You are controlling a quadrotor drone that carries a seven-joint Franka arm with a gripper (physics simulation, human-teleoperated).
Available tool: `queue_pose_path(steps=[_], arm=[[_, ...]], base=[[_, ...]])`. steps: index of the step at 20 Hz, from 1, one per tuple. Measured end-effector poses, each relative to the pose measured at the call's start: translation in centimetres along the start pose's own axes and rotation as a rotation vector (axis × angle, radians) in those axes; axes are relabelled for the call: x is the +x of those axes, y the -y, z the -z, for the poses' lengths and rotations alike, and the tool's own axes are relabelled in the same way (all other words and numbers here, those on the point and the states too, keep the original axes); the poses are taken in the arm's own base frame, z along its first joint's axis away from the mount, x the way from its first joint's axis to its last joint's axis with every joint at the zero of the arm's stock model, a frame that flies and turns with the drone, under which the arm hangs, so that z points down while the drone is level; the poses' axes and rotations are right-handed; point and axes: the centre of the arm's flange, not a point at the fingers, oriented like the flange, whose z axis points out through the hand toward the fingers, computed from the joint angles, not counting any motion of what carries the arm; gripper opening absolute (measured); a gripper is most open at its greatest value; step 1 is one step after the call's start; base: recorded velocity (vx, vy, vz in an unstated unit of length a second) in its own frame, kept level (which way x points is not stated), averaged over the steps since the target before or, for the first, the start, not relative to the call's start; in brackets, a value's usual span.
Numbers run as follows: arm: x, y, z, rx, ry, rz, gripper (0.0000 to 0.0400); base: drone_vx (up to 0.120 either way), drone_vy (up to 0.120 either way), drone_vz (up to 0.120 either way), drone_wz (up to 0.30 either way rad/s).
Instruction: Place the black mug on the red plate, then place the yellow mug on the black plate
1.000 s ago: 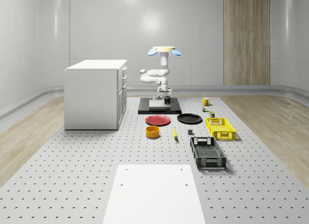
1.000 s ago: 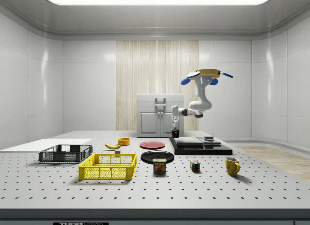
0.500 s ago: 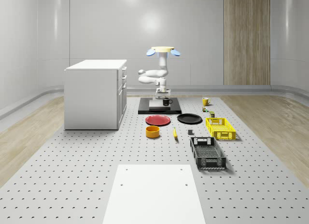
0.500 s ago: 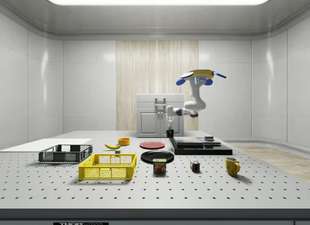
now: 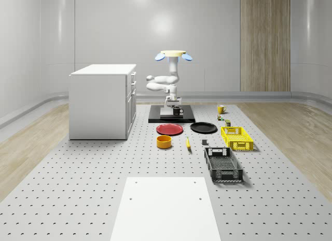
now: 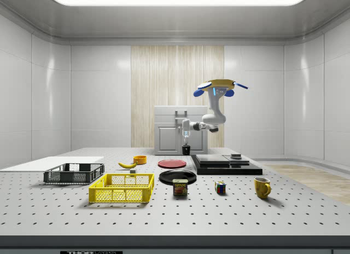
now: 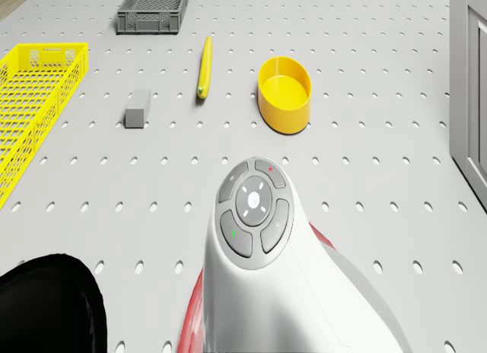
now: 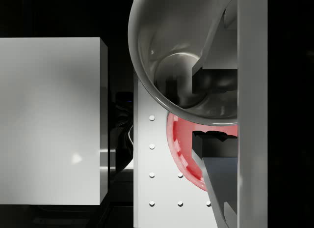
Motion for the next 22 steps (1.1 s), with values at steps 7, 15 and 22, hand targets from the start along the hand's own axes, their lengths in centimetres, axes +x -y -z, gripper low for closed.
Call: queue_pose_path(steps=[7,15,22], arm=[[0.0,0.0,0.0,0.0,0.0,0.0,0.011],[0.0,0.0,0.0,0.0,0.0,0.0,0.011],[0.97,-0.97,-0.01,0.0,0.0,0.0,0.011]], base=[[0.12,0.0,0.0,0.0],[0.12,0.0,0.0,0.0],[0.023,0.0,0.0,0.0]])
